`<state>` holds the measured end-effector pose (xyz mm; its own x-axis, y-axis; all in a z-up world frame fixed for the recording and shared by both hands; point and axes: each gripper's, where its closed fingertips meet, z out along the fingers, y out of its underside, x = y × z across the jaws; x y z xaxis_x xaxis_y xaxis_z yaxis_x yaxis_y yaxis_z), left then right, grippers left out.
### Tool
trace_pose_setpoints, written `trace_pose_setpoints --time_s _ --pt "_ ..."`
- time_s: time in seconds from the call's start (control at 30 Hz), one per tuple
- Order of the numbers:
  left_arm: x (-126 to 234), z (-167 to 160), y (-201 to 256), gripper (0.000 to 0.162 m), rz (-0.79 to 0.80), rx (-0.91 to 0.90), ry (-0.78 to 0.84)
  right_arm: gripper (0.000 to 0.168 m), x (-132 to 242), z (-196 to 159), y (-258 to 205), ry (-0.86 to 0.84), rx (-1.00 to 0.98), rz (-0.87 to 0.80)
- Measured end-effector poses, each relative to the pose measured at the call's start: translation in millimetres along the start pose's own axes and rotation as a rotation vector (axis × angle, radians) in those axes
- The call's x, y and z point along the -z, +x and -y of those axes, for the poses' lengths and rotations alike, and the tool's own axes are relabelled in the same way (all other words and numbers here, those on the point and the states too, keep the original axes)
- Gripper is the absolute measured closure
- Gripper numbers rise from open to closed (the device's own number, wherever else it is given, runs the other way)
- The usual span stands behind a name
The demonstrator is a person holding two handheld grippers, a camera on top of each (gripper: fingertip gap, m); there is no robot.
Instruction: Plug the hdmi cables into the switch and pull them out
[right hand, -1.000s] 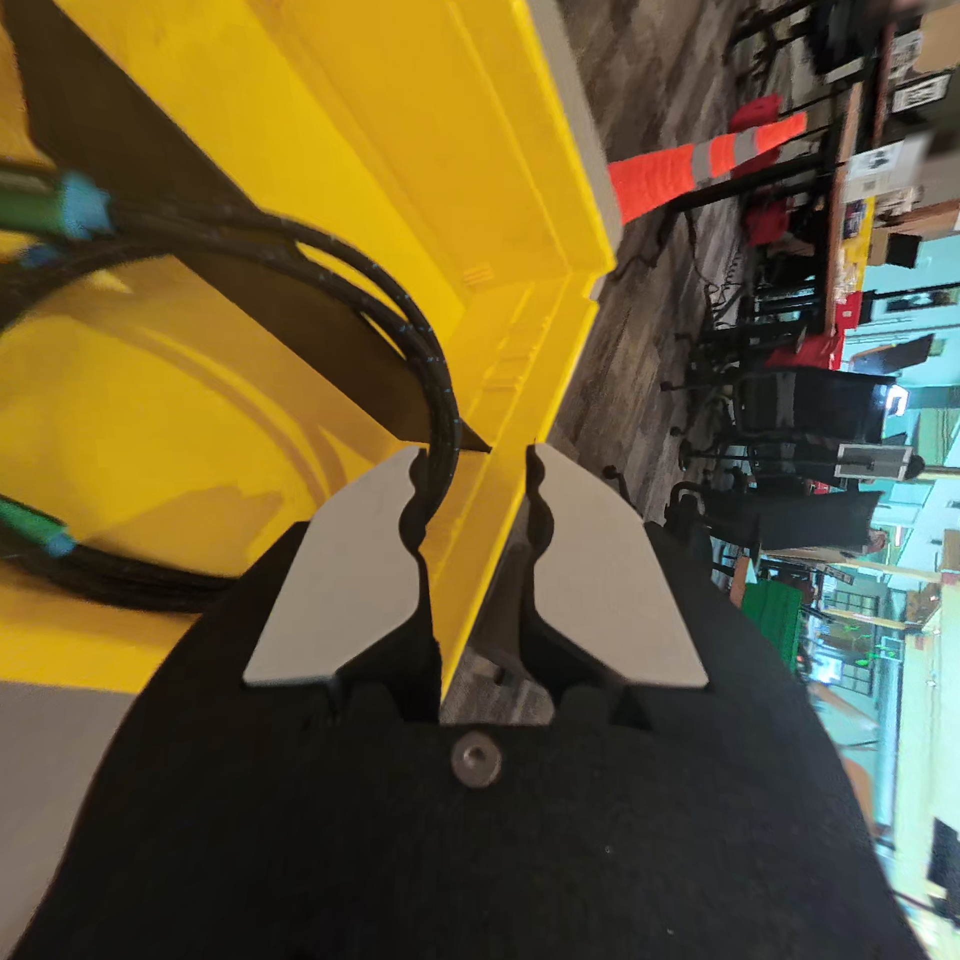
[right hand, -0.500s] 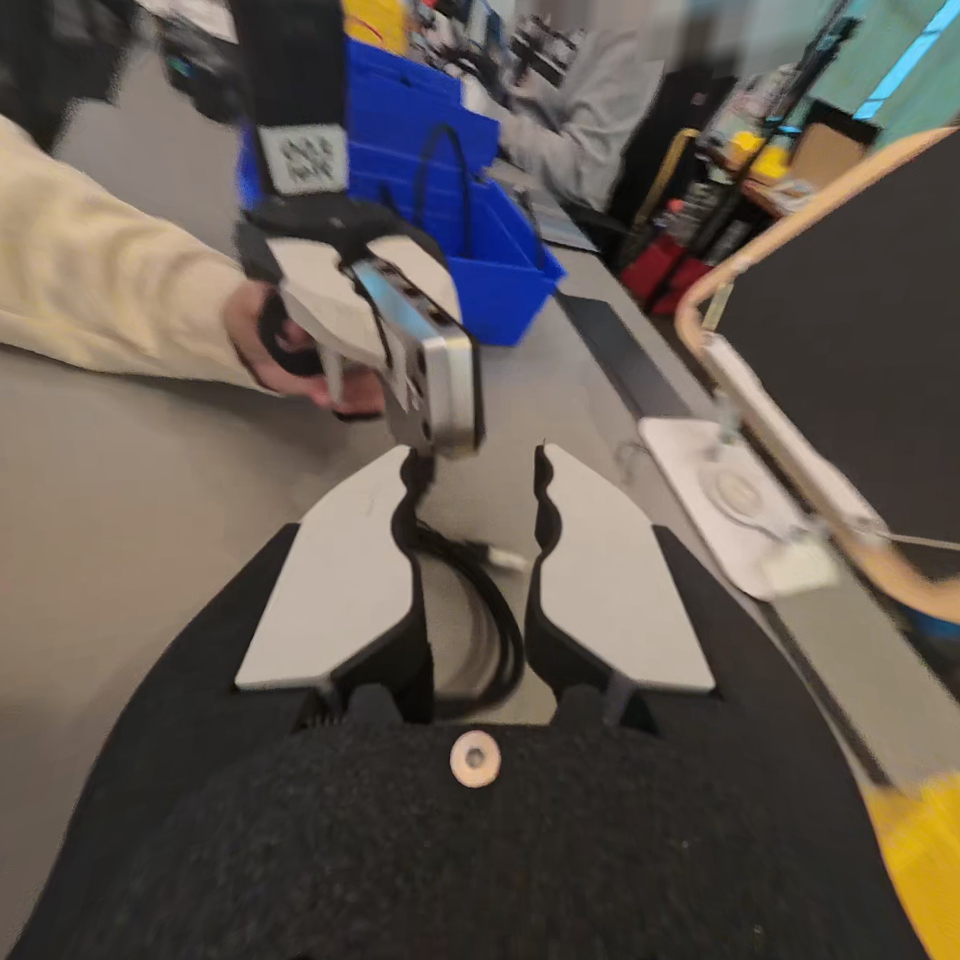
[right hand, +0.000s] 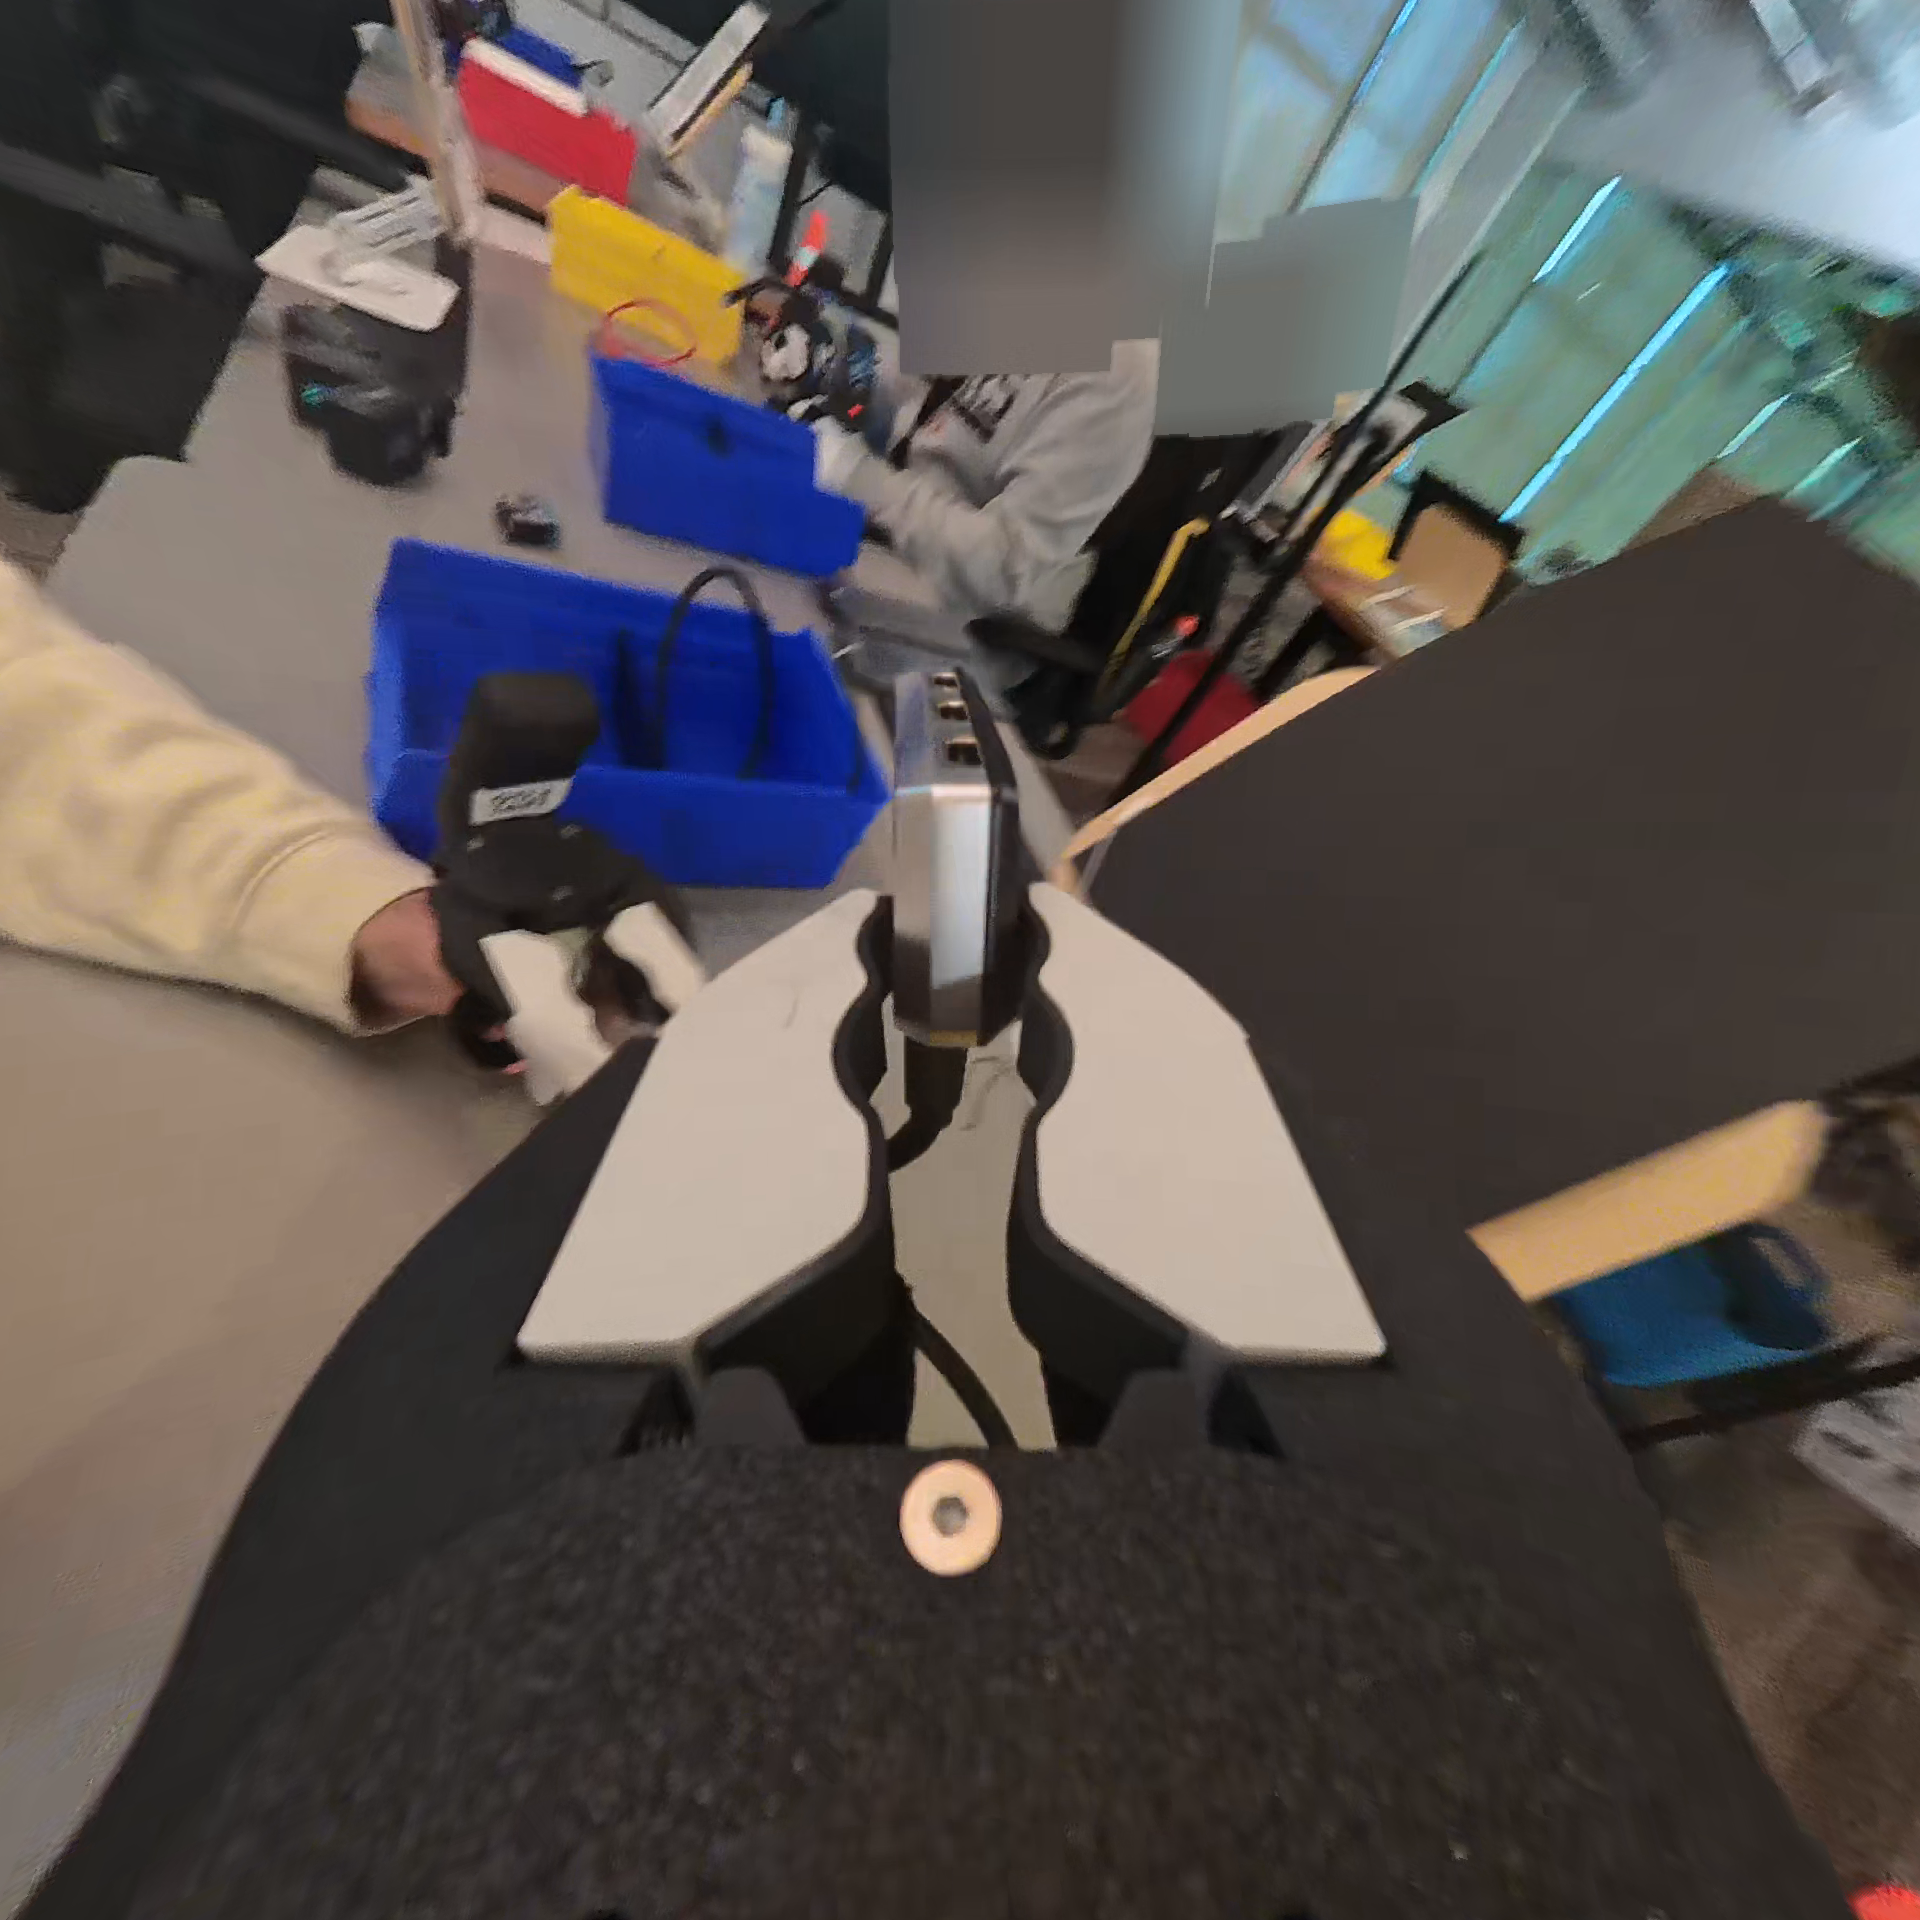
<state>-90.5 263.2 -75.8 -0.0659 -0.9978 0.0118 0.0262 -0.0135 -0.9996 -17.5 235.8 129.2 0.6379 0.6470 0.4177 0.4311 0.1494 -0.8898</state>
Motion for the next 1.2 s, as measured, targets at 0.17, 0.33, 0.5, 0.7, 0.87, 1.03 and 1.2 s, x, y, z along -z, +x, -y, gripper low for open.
trace_pose_setpoints --time_s 0.17,0.33,0.5,0.7,0.87,1.03,1.2 --pt "1.3 0.7 -0.1 0.139 -0.001 0.005 0.005 0.147 53.2 49.7 79.7 0.028 0.040 -0.127" --pt "-1.4 -2.8 6.9 0.141 -0.007 -0.051 -0.020 0.147 82.0 -14.1 138.2 -0.126 -0.088 -0.216" --pt "-2.2 -3.9 9.0 0.141 -0.008 -0.071 -0.028 0.147 111.8 -140.4 157.7 -0.279 -0.458 -0.269" --pt "-1.8 -3.1 6.6 0.141 -0.009 -0.047 -0.024 0.147 173.0 -269.5 146.1 -0.606 -0.830 -0.387" --pt "-2.7 -4.7 8.3 0.142 -0.017 -0.054 -0.034 0.147 187.2 -319.1 127.3 -0.949 -0.697 -0.445" --pt "-4.0 -7.1 11.8 0.144 -0.026 -0.077 -0.049 0.146 184.8 -363.0 97.1 -1.410 -0.554 -0.370" --pt "-5.0 -9.3 15.2 0.145 -0.031 -0.104 -0.062 0.143 165.0 -373.2 103.2 -1.500 -0.489 -0.354"
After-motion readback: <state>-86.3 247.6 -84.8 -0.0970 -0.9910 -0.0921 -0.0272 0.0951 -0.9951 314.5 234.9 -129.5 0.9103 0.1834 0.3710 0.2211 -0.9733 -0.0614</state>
